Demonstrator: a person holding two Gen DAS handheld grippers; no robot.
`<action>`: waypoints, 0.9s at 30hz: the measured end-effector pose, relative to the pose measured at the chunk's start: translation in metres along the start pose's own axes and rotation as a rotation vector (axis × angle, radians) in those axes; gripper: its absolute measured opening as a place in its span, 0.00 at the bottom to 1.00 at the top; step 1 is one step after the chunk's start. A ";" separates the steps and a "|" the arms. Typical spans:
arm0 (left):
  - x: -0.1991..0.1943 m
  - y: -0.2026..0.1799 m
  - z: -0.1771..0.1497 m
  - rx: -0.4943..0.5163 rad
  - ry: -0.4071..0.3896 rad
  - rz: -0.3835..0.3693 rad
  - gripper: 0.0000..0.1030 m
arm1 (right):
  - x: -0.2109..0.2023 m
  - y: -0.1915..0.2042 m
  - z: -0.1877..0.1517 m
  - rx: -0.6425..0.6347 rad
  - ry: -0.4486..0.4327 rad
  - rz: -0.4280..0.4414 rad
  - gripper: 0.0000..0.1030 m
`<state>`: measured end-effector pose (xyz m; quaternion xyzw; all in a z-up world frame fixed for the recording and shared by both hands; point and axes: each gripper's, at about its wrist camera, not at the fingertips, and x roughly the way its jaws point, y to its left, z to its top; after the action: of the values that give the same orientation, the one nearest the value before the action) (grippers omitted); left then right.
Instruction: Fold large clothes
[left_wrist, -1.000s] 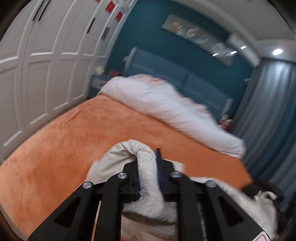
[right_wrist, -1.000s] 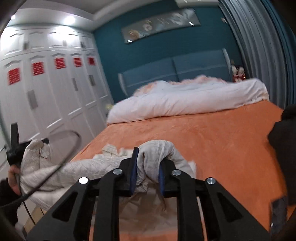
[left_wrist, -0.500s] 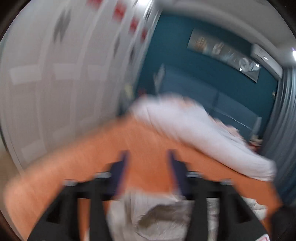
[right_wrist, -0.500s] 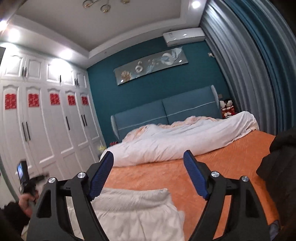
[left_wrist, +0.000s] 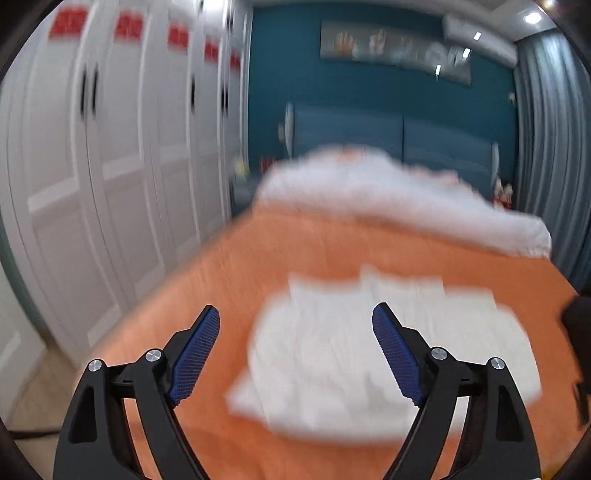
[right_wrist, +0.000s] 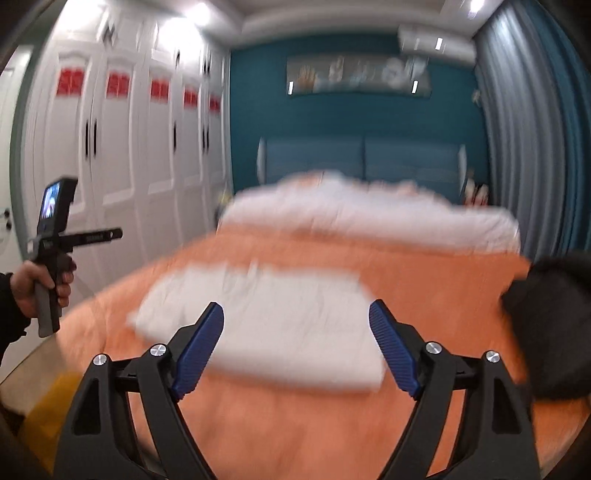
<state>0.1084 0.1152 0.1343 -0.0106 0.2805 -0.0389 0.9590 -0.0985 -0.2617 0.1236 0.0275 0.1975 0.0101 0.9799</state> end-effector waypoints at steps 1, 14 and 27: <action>0.009 0.000 -0.014 -0.023 0.042 -0.003 0.80 | 0.009 0.001 -0.011 0.003 0.042 -0.009 0.68; 0.145 -0.056 -0.009 -0.018 0.108 0.031 0.78 | 0.201 -0.001 0.012 0.018 0.132 -0.070 0.17; 0.282 -0.080 -0.020 0.058 0.177 0.099 0.82 | 0.356 -0.046 -0.012 0.078 0.288 -0.167 0.13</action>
<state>0.3294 0.0130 -0.0304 0.0346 0.3628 -0.0005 0.9312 0.2257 -0.2957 -0.0277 0.0474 0.3377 -0.0751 0.9370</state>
